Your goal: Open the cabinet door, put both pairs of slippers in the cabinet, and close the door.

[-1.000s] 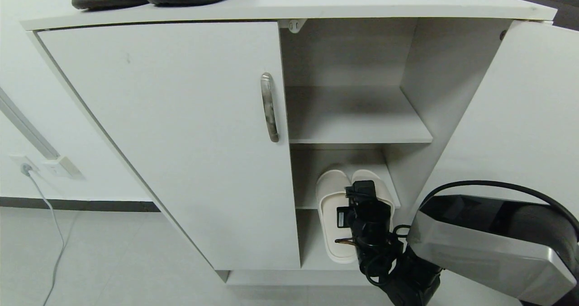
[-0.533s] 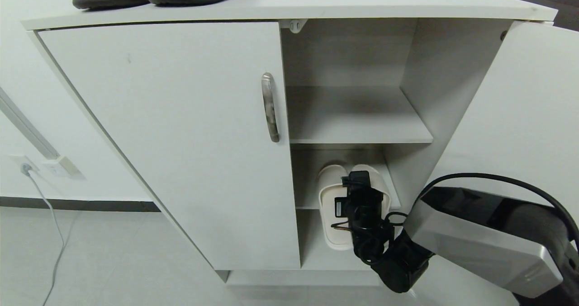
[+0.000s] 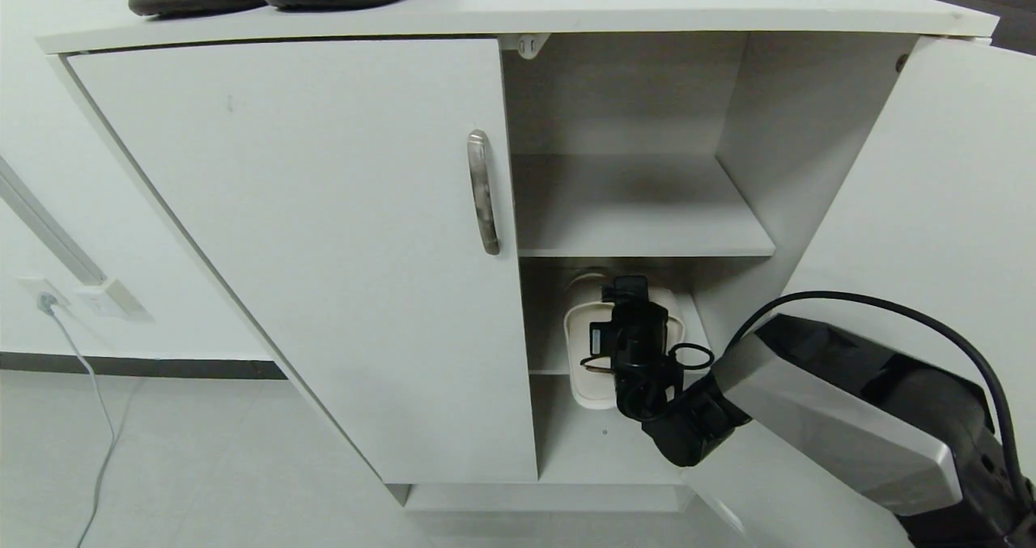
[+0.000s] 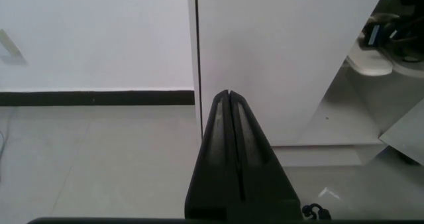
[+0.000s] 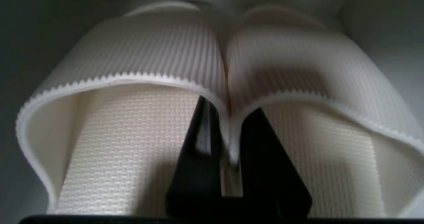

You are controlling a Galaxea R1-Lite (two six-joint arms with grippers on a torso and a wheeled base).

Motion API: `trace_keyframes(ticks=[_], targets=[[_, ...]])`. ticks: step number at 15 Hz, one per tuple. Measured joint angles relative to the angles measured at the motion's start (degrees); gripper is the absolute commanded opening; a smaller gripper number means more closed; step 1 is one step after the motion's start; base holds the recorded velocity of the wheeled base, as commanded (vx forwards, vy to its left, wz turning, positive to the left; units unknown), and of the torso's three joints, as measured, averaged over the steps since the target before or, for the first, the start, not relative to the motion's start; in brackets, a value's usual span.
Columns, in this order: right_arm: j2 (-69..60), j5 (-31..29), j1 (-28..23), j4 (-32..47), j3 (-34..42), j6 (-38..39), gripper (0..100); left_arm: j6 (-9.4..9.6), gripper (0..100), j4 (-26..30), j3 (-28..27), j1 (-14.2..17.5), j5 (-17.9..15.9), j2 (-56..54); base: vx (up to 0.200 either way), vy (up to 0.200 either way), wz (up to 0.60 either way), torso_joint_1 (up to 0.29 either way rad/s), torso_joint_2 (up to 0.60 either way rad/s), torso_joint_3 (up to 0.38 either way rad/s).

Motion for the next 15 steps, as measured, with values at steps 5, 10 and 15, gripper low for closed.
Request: trace_keyframes(ticks=[5, 10, 15], targets=[[1.2, 1.6, -1.2, 2.4, -5.6, -0.3, 0, -0.11, 0, 0.0, 0.0, 0.0, 0.1, 0.0, 0.0, 0.0, 0.0, 0.0, 0.0, 0.0], [2.3, 3.2, -1.3, 2.6, -6.4, -1.5, 0, -0.11, 0, 0.0, 0.0, 0.0, 0.1, 0.0, 0.0, 0.0, 0.0, 0.0, 0.0, 0.0], [2.6, 3.2, -1.3, 2.9, -6.2, -1.6, 100, -0.11, 0, 0.0, 0.0, 0.0, 0.1, 0.0, 0.0, 0.0, 0.0, 0.0, 0.0, 0.0]])
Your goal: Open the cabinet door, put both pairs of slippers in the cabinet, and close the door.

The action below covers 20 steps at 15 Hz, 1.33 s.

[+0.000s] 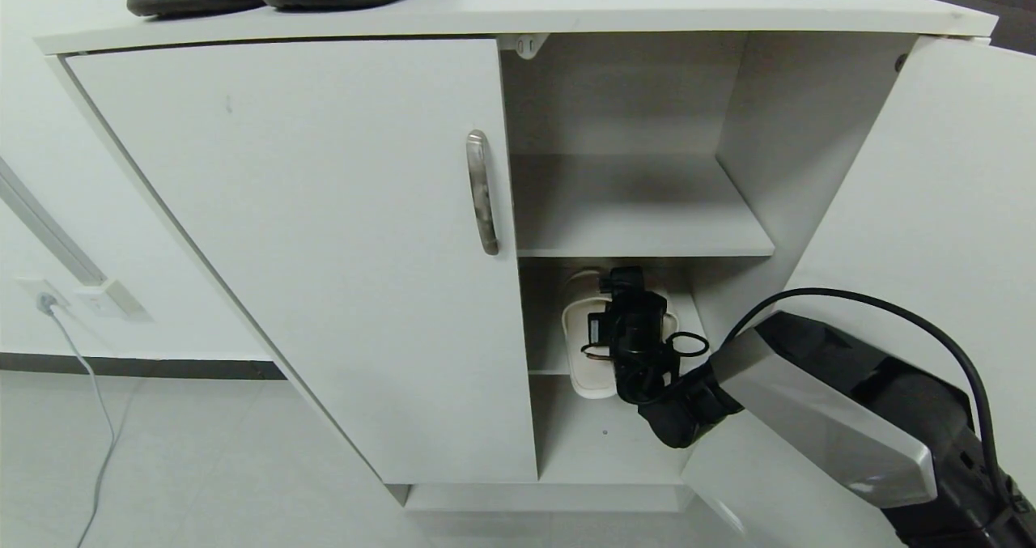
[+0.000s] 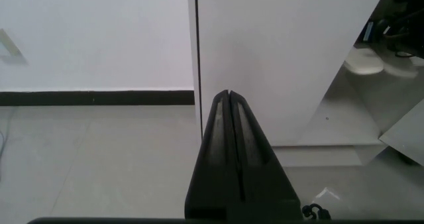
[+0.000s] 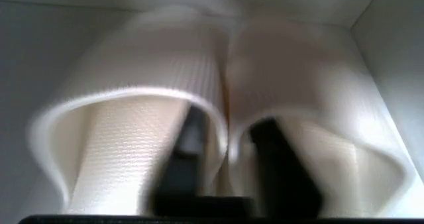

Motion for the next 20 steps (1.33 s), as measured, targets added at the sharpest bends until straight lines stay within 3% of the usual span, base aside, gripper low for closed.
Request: trace_keyframes(ticks=[6, 17, 20], targets=[[-1.8, 0.0, 0.9, -4.0, 7.5, -0.3, 100, 0.0, 0, 0.0, 0.0, 0.0, 0.0, 0.0, 0.0, 0.0, 0.0, 0.0, 0.0, 0.0], [-15.7, -0.8, 6.9, -17.3, 37.4, 0.0, 100, 0.0, 0, 0.0, 0.0, 0.0, -0.2, 0.0, 0.0, 0.0, 0.0, 0.0, 0.0, 0.0], [-18.0, -0.8, 7.4, -18.4, 41.1, 0.1, 100, 0.0, 0, 0.0, 0.0, 0.0, -0.2, 0.0, 0.0, 0.0, 0.0, 0.0, 0.0, 0.0]])
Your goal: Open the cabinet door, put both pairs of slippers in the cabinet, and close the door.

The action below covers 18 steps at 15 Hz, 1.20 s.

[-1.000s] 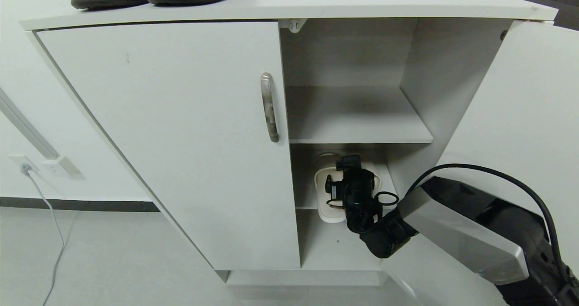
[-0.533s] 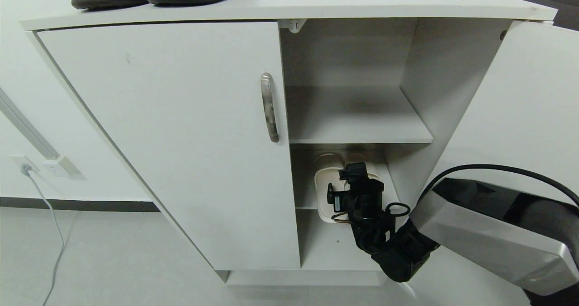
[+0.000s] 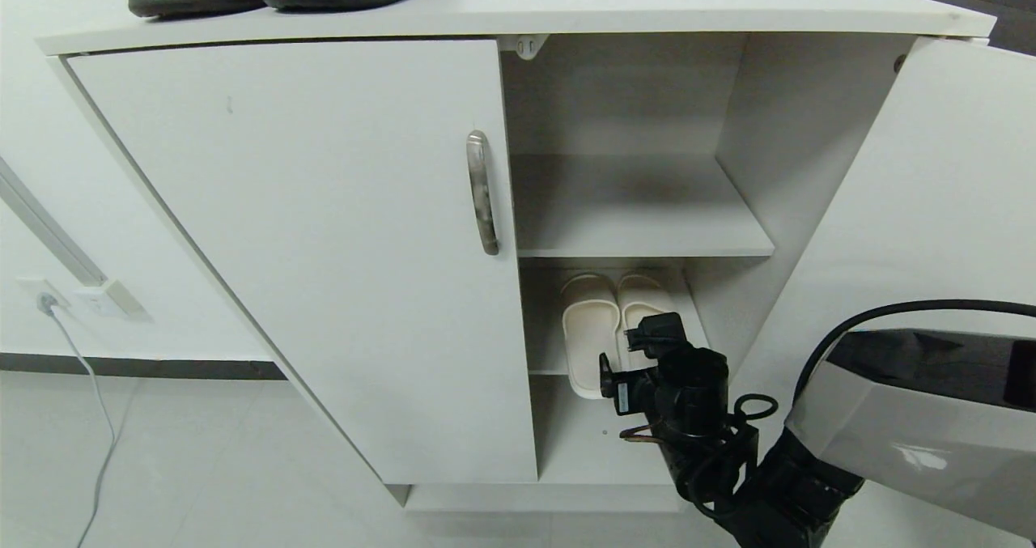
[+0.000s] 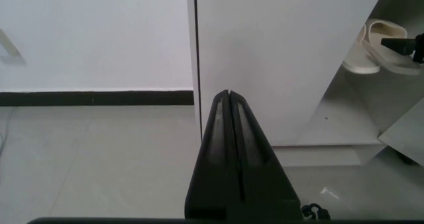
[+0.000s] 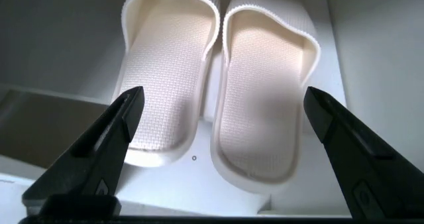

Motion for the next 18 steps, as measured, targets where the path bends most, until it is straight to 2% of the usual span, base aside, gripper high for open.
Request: trace_keyframes(ticks=[4, 9, 18], targets=[[-0.8, 0.0, 0.4, -1.6, 2.2, -0.2, 100, -0.05, 0, 0.0, 0.0, 0.0, 0.0, 0.0, 0.0, 0.0, 0.0, 0.0, 0.0, 0.0], [-1.0, -0.1, 1.1, -3.7, 4.1, -0.5, 100, -0.05, 0, 0.0, 0.0, 0.0, 0.0, 0.0, -0.2, 0.0, 0.0, 0.002, 0.0, 0.0], [-1.1, -0.1, 1.1, -5.1, 5.2, -1.0, 100, 0.0, 0, 0.0, 0.0, 0.0, 0.1, 0.0, 0.0, 0.0, 0.0, 0.0, 0.0, 0.0]])
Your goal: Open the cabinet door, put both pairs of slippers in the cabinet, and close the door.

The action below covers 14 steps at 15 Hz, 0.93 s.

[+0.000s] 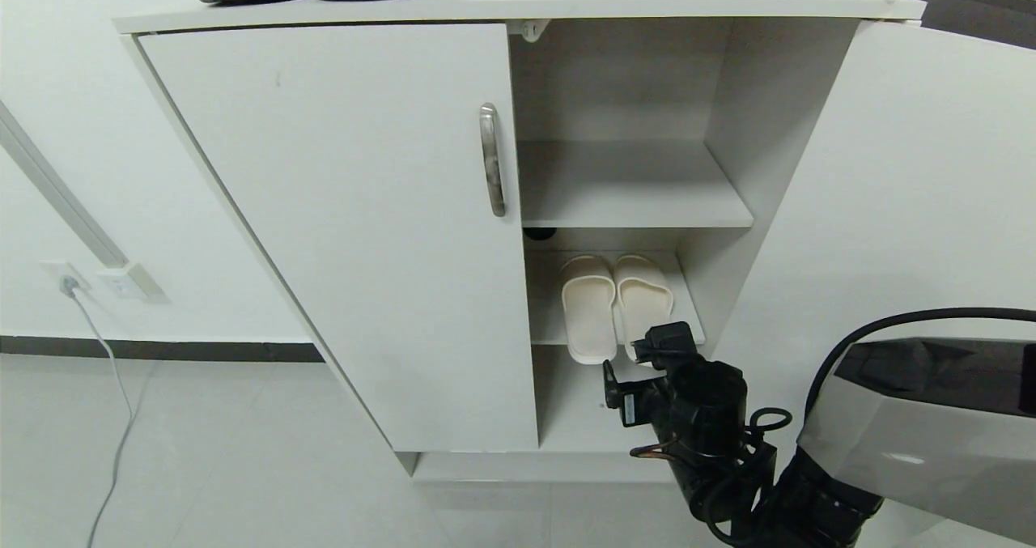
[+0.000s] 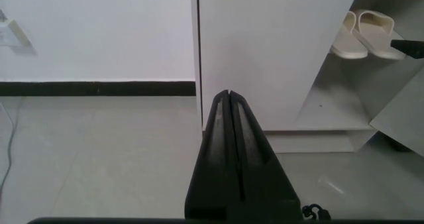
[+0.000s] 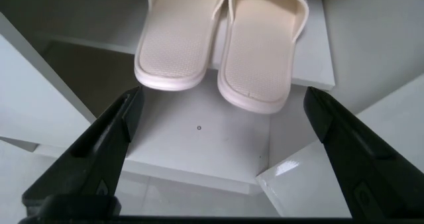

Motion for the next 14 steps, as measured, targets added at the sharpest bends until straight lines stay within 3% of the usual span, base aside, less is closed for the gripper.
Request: trace_keyframes(ticks=[5, 14], targets=[[0.0, 0.0, 0.0, 0.1, 0.2, 0.0, 100, 0.07, 0, 0.0, 0.0, 0.0, -0.1, 0.0, 0.0, 0.0, 0.0, 0.0, 0.0, 0.018], [0.1, 0.0, 0.4, 0.1, 0.5, 0.1, 100, 0.16, 0, 0.0, 0.0, 0.0, -0.2, 0.0, 0.0, 0.0, 0.0, 0.001, 0.0, 0.186]])
